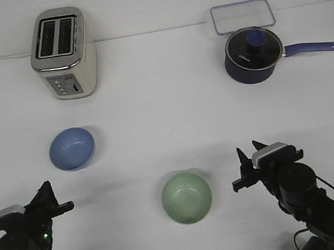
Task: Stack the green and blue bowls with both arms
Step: 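Reach the left gripper to the rim of the light blue bowl and grasp it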
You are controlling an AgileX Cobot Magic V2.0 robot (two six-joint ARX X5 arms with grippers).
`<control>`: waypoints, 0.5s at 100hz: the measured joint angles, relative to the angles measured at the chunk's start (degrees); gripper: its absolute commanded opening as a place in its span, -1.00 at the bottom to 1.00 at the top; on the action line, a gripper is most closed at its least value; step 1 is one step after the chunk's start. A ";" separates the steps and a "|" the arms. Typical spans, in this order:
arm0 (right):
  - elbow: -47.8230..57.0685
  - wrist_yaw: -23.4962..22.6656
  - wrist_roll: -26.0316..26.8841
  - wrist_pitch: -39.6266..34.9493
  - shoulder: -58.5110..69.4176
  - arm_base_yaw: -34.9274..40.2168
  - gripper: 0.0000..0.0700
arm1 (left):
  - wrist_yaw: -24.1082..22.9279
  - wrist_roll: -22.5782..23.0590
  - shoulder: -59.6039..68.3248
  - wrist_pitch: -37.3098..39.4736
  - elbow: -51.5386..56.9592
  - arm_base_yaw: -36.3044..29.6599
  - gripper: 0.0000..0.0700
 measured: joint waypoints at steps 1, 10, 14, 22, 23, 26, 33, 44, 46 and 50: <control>-0.52 0.00 0.00 -0.02 -0.50 0.00 -0.14 | -0.20 0.44 1.07 -0.72 0.90 0.00 -0.97; -3.61 0.00 0.00 -0.33 -4.33 0.00 -0.14 | -1.64 3.45 10.19 -6.25 7.98 0.00 -0.92; -4.26 0.04 0.00 -0.31 -5.73 0.00 -0.14 | -1.81 4.39 14.47 -8.33 10.97 0.09 -0.73; -4.52 0.11 0.00 -1.33 -7.72 0.00 -0.14 | -1.81 5.38 22.51 -10.49 15.98 0.31 0.08; -4.52 0.11 0.00 -1.44 -7.85 0.00 -0.14 | -1.81 5.38 23.41 -10.64 16.50 0.35 0.19; -4.52 0.13 0.00 -1.64 -8.28 0.00 -0.14 | -1.81 5.42 26.34 -10.93 17.92 0.44 0.43; -4.52 0.13 -0.02 -2.29 -8.94 0.00 -0.14 | -1.84 5.46 32.00 -11.19 20.24 0.94 0.57; -4.52 0.11 -0.02 -2.86 -8.92 0.00 -0.14 | -1.84 5.27 38.34 -11.17 22.93 2.08 0.55; -4.52 0.02 -0.02 -2.86 -8.92 0.00 -0.14 | -1.81 5.18 39.34 -10.73 23.21 2.40 0.55; -4.52 -0.07 0.00 -2.86 -8.92 0.00 -0.14 | -1.81 5.09 41.40 -9.97 23.65 3.15 0.55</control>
